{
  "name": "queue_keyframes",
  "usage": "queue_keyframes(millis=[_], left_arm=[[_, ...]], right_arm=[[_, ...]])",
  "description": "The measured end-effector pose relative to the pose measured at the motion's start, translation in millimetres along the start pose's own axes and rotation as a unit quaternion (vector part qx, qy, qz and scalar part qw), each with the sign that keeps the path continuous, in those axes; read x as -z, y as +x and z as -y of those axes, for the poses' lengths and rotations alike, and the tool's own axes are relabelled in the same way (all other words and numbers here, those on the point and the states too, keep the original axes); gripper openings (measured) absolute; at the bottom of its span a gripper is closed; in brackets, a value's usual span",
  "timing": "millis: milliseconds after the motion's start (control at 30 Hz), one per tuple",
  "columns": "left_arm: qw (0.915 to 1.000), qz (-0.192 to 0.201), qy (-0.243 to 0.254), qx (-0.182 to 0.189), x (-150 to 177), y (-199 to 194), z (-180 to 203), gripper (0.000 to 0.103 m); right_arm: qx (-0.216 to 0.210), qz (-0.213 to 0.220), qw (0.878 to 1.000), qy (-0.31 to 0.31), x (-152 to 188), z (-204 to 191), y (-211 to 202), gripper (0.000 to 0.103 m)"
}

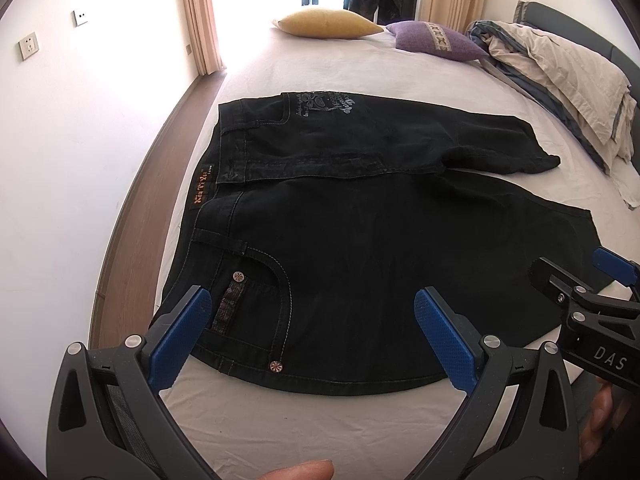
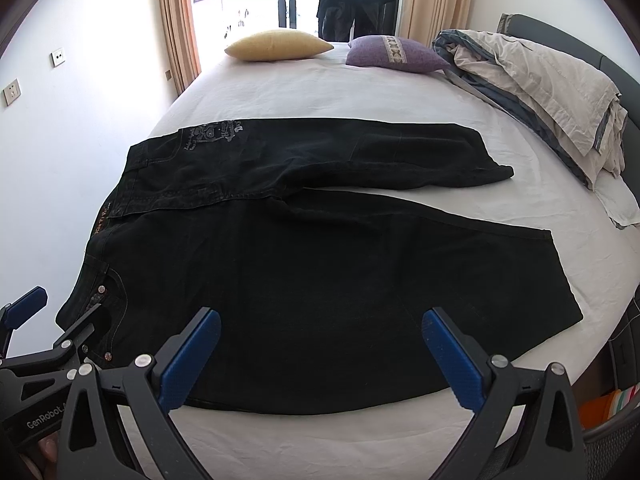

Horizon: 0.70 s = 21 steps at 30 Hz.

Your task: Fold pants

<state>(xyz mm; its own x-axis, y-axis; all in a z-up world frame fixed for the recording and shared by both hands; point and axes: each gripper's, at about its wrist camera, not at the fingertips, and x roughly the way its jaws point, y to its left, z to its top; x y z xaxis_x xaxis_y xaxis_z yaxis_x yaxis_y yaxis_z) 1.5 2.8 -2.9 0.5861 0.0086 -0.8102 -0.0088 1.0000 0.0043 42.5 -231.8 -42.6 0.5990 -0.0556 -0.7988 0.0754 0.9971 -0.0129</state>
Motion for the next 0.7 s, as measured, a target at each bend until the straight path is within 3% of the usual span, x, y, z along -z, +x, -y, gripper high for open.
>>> queue_keyframes(millis=[167, 333, 500, 700], left_arm=[[1.0, -0.002, 0.006, -0.005, -1, 6, 4, 0.103], [0.9998, 0.002, 0.01, 0.017, -14, 15, -3, 0.103], [0.9954, -0.002, 0.036, 0.089, -62, 47, -15, 0.103], [0.9926, 0.008, 0.113, 0.045, -142, 100, -29, 0.103]], right_arm=[[-0.003, -0.003, 1.0, 0.001, 0, 4, 4, 0.103], [-0.023, -0.002, 1.0, 0.001, -4, 15, 10, 0.103], [-0.08, 0.014, 0.997, 0.0, -24, 34, 17, 0.103], [-0.121, 0.026, 0.992, -0.019, -69, 59, 37, 0.097]])
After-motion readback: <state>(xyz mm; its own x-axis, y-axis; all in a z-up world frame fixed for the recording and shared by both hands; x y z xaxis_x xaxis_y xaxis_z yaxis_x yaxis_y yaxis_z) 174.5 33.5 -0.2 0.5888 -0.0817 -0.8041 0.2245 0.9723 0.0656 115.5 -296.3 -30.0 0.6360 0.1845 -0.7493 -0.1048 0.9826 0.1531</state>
